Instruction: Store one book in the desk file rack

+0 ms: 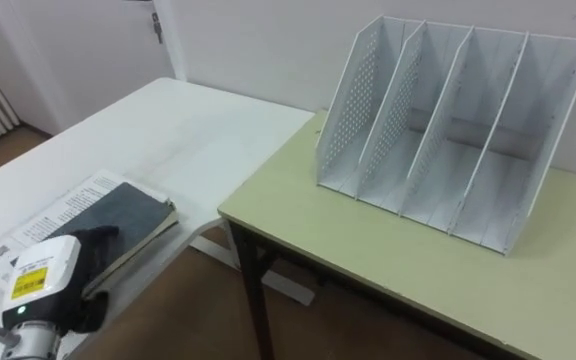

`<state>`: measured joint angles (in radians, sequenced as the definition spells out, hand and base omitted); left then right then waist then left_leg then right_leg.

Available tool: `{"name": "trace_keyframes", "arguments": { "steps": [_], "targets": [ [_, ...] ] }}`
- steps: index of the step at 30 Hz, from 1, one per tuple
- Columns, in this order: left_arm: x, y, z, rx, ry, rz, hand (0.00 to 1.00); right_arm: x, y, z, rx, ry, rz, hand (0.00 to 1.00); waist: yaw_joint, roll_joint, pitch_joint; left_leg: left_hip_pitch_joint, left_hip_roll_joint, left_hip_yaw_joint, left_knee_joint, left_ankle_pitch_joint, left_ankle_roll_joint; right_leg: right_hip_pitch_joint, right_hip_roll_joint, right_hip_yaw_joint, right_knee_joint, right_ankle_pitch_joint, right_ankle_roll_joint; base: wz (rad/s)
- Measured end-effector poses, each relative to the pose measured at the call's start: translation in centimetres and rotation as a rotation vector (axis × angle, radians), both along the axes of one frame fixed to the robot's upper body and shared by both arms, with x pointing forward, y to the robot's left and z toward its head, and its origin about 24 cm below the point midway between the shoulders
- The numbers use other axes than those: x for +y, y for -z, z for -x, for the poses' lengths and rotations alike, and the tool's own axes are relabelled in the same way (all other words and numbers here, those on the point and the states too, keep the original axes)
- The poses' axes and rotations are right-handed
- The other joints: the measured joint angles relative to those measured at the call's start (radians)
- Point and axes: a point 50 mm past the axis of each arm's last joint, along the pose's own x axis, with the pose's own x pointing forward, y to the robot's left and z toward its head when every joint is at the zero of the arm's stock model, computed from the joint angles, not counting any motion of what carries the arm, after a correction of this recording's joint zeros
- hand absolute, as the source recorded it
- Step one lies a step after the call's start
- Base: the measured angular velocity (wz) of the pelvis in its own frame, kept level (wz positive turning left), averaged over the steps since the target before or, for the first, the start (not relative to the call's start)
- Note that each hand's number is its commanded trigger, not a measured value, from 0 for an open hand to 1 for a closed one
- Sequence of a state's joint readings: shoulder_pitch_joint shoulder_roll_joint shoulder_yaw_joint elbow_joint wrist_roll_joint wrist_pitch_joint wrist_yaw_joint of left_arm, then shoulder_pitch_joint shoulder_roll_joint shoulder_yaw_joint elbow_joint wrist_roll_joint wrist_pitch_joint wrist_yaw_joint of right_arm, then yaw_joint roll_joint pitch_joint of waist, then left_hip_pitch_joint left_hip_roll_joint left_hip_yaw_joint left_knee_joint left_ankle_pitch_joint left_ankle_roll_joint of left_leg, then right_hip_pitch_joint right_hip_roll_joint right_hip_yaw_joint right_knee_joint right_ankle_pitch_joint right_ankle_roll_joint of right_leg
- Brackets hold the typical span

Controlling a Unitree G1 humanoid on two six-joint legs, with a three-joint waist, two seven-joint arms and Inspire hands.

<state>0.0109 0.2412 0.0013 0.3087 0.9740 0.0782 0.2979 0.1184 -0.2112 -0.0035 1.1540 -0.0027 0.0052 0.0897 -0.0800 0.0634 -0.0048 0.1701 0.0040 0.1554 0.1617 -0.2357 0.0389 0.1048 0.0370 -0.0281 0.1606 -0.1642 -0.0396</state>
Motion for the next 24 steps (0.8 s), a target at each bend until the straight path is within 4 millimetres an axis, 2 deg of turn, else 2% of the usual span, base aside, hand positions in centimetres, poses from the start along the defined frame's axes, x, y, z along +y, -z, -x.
{"name": "trace_keyframes", "arguments": {
  "steps": [13,19,24],
  "targets": [
    [0.2,-0.4,-0.3,-0.026,-0.014,-0.010,1.00,-0.4,0.3,2.6,0.201,-0.193,0.113,0.00,0.002,0.000,0.0000,0.002,0.000,-0.001,0.000,0.000,0.000,-0.002,-0.001,0.000,0.013,-0.004,0.000,0.00],
    [0.2,-0.4,-0.3,-0.028,-0.014,-0.005,1.00,-0.3,0.4,2.7,0.228,-0.232,0.115,0.00,0.002,-0.003,-0.0004,0.000,-0.001,-0.001,0.000,0.000,0.000,-0.002,-0.001,-0.001,0.012,-0.004,0.000,0.00],
    [0.1,-0.6,-0.3,-0.042,-0.037,0.072,1.00,-0.1,0.4,2.7,0.238,-0.251,0.113,0.00,0.002,-0.003,-0.0003,0.006,-0.001,-0.004,0.003,0.000,0.000,0.000,-0.002,-0.001,0.010,-0.004,0.000,0.00]
  ]
}}
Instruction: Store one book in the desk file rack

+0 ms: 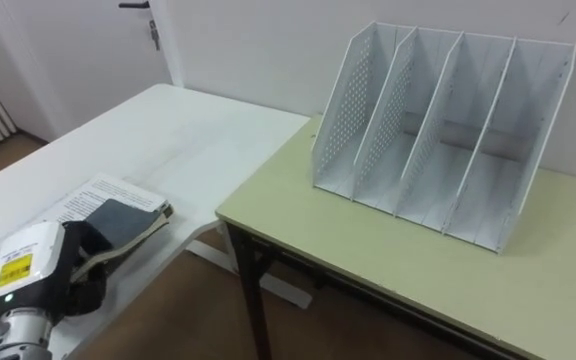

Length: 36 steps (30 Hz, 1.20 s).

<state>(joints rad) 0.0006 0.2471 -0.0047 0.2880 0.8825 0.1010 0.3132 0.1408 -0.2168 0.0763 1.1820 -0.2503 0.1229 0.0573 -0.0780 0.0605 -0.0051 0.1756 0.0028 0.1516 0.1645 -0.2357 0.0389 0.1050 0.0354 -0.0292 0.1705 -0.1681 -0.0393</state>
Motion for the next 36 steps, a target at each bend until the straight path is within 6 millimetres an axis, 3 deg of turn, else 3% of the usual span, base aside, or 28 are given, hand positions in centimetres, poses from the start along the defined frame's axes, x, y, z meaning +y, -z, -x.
{"name": "trace_keyframes", "arguments": {
  "steps": [3,8,12,14,18,22,29,36],
  "targets": [
    [-0.1,-0.5,0.0,-0.015,0.009,0.030,1.00,0.0,0.0,-0.5,-0.014,-0.019,-0.002,0.00,0.004,-0.005,0.0031,-0.001,0.001,-0.001,0.000,0.000,0.000,-0.001,-0.001,0.000,0.000,0.000,0.000,0.00],
    [-1.1,-2.5,-0.6,-0.095,0.049,0.210,1.00,0.3,-0.3,-3.3,-0.100,-0.047,-0.015,0.00,0.022,-0.019,0.0098,-0.011,0.004,-0.002,0.002,0.001,0.001,-0.012,-0.001,0.000,0.003,0.000,0.000,0.00],
    [-2.2,-4.1,-0.9,-0.174,0.102,0.318,1.00,1.0,-0.6,-5.2,-0.191,-0.030,-0.054,0.00,0.041,-0.020,0.0084,-0.025,0.004,-0.005,0.005,0.001,0.001,-0.022,-0.001,-0.003,0.000,0.001,0.000,0.03],
    [-3.3,-5.4,-1.0,-0.232,0.159,0.415,1.00,1.4,-0.9,-6.1,-0.242,-0.046,-0.073,0.00,0.057,-0.029,0.0129,-0.031,0.005,-0.011,0.005,0.001,0.001,-0.022,-0.002,-0.008,-0.001,0.001,-0.001,0.07],
    [-4.6,-6.4,-0.9,-0.272,0.246,0.521,1.00,3.1,-1.6,-8.6,-0.368,-0.110,-0.149,0.00,0.064,-0.029,0.0096,-0.034,0.005,-0.017,0.005,0.000,0.001,-0.024,-0.004,-0.019,-0.004,0.002,-0.002,0.01],
    [-5.1,-6.9,-0.9,-0.279,0.300,0.626,1.00,5.1,-2.6,-10.8,-0.457,-0.218,-0.235,0.00,0.075,-0.018,0.0028,-0.020,0.006,-0.021,0.004,0.001,0.001,-0.013,-0.003,-0.028,-0.002,0.002,-0.002,-0.05],
    [-6.2,-8.1,-0.7,-0.268,0.430,0.848,1.00,8.9,-6.1,-14.1,-0.649,-0.424,-0.385,0.00,0.098,-0.019,0.0072,-0.016,0.006,-0.026,0.003,0.000,0.001,-0.014,-0.003,-0.030,0.002,0.003,-0.003,-0.02],
    [-6.6,-8.9,-0.5,-0.241,0.553,1.140,1.00,10.1,-8.3,-15.6,-0.720,-0.466,-0.529,0.00,0.110,-0.023,0.0131,-0.015,0.000,-0.046,0.007,0.001,0.001,-0.013,-0.011,-0.045,0.016,0.001,-0.001,0.06]
  ]
}}
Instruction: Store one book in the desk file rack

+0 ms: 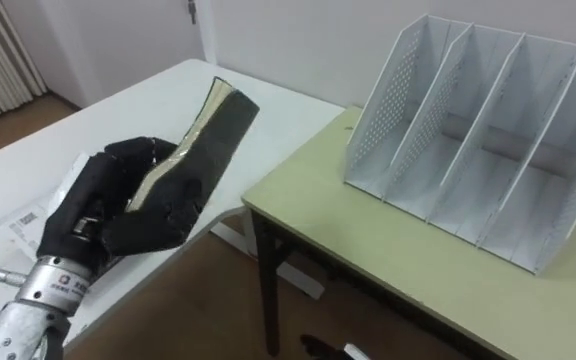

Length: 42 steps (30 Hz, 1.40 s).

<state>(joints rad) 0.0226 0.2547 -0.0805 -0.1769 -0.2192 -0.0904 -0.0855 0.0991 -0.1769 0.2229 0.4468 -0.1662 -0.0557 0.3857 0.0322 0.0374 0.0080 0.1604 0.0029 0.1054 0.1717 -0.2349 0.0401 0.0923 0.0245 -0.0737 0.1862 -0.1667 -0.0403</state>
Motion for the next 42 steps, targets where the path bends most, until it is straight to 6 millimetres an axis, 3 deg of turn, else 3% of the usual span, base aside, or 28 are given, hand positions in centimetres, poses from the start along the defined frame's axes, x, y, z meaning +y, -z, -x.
{"name": "trace_keyframes", "arguments": {
  "steps": [7,11,17,20,29,35,42],
  "targets": [
    [-0.1,-0.1,0.5,0.029,0.222,0.268,1.00,0.4,-3.0,-1.3,-0.037,-0.002,-0.332,0.00,0.027,0.005,0.0036,-0.011,0.000,0.000,0.010,0.001,0.001,-0.008,-0.001,0.003,0.004,0.000,0.000,0.00],
    [0.1,0.4,0.8,0.047,0.319,0.342,1.00,0.4,-4.3,-1.9,-0.053,0.018,-0.536,0.00,0.031,0.004,0.0046,-0.011,0.000,0.001,0.010,0.001,0.001,-0.011,-0.002,-0.001,0.007,-0.002,0.000,0.00],
    [0.6,1.9,1.1,0.124,0.393,0.427,1.00,0.6,-5.0,-2.0,-0.028,0.020,-0.707,0.00,0.031,-0.005,0.0079,-0.015,-0.001,0.002,0.017,0.000,0.001,-0.021,-0.006,-0.008,0.028,-0.012,-0.002,-0.01],
    [0.8,2.0,1.3,0.135,0.453,0.438,1.00,1.1,-6.6,-2.3,-0.061,-0.024,-0.834,0.00,0.038,-0.010,0.0077,-0.045,0.000,0.002,0.028,0.000,0.001,-0.059,-0.006,0.002,0.054,-0.015,-0.004,-0.05],
    [0.7,3.3,1.8,0.227,0.610,0.477,1.00,1.6,-8.1,-2.3,-0.019,-0.014,-1.192,0.00,0.033,0.014,-0.0057,-0.043,0.000,0.007,0.036,0.000,0.000,-0.059,-0.008,0.004,0.080,-0.020,-0.008,0.00],
    [0.5,4.1,2.1,0.292,0.649,0.515,1.00,1.8,-9.1,-2.4,-0.009,-0.048,-1.278,0.00,0.035,0.021,-0.0041,-0.049,0.002,0.016,0.049,-0.004,-0.003,-0.077,-0.005,0.017,0.091,-0.025,-0.010,-0.06],
    [0.3,4.3,2.3,0.312,0.684,0.546,1.00,1.9,-9.8,-2.4,-0.002,-0.082,-1.279,0.00,0.036,0.039,-0.0155,-0.046,0.002,0.027,0.051,-0.004,-0.003,-0.076,-0.005,0.028,0.108,-0.026,-0.010,-0.03]
  ]
}}
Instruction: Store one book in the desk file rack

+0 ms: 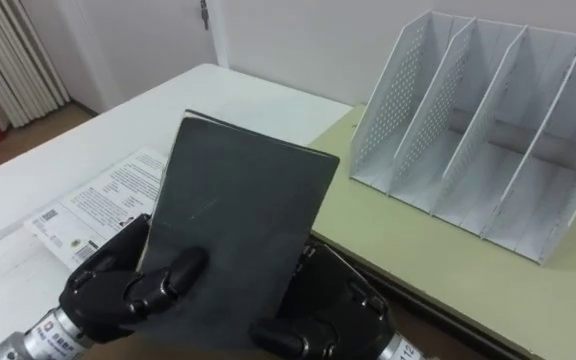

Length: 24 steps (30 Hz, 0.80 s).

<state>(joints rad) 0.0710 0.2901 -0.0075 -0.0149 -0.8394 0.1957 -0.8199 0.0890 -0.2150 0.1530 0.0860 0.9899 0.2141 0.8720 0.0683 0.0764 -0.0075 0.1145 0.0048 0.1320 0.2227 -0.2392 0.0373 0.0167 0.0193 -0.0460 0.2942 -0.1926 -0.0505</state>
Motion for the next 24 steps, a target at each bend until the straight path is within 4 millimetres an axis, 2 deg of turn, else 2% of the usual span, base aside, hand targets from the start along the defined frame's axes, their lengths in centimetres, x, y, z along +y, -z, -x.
{"name": "trace_keyframes", "arguments": {
  "steps": [4,5,6,7,8,12,19,24],
  "targets": [
    [0.0,0.3,0.3,0.009,0.013,0.004,1.00,0.1,-0.4,0.0,-0.011,-0.004,0.002,0.00,0.007,-0.001,0.0011,0.001,-0.003,0.013,0.001,0.000,0.000,-0.017,-0.002,0.017,0.021,-0.011,0.002,-0.10],
    [0.0,0.3,0.4,0.011,0.020,0.007,1.00,0.2,-0.6,-0.1,-0.018,-0.006,0.002,0.51,0.010,-0.001,0.0012,0.000,-0.003,0.015,0.001,0.000,0.000,-0.018,-0.001,0.018,0.022,-0.011,0.002,-0.10],
    [0.0,0.3,0.4,0.012,0.022,0.012,1.00,0.2,-0.7,-0.1,-0.021,-0.006,0.004,0.56,0.012,-0.002,0.0013,0.000,-0.003,0.015,0.001,0.000,0.000,-0.019,-0.002,0.018,0.025,-0.012,0.001,-0.04],
    [-0.1,0.4,0.4,0.017,0.023,0.027,1.00,0.2,-0.9,-0.1,-0.030,-0.006,0.010,0.89,0.015,-0.003,0.0021,0.000,-0.004,0.015,0.001,0.000,0.000,-0.023,-0.003,0.018,0.034,-0.015,0.001,0.00],
    [-0.1,0.4,0.4,0.018,0.026,0.032,1.00,0.1,-1.1,-0.1,-0.036,-0.007,0.020,1.00,0.018,-0.005,0.0033,0.000,-0.004,0.015,0.001,0.000,0.000,-0.023,-0.003,0.018,0.036,-0.018,0.000,0.00],
    [-0.2,0.4,0.5,0.006,0.054,0.041,1.00,-0.1,-1.0,-0.3,-0.012,0.024,0.043,1.00,0.022,-0.008,0.0047,0.000,-0.003,0.014,0.001,0.000,-0.001,-0.023,-0.002,0.016,0.040,-0.020,-0.003,0.00],
    [-0.9,0.7,0.8,0.015,0.106,0.058,1.00,-0.5,-0.8,-0.6,0.027,0.089,0.092,1.00,0.024,-0.021,0.0124,-0.001,-0.003,0.015,0.004,-0.001,-0.002,-0.031,-0.002,0.017,0.051,-0.025,-0.005,0.00],
    [-0.6,1.6,0.9,0.059,0.100,0.056,1.00,-0.6,-0.5,-0.6,0.040,0.088,0.145,1.00,0.025,-0.031,0.0110,-0.002,-0.003,0.019,0.003,-0.001,-0.003,-0.037,-0.002,0.018,0.050,-0.025,-0.005,0.00]
  ]
}}
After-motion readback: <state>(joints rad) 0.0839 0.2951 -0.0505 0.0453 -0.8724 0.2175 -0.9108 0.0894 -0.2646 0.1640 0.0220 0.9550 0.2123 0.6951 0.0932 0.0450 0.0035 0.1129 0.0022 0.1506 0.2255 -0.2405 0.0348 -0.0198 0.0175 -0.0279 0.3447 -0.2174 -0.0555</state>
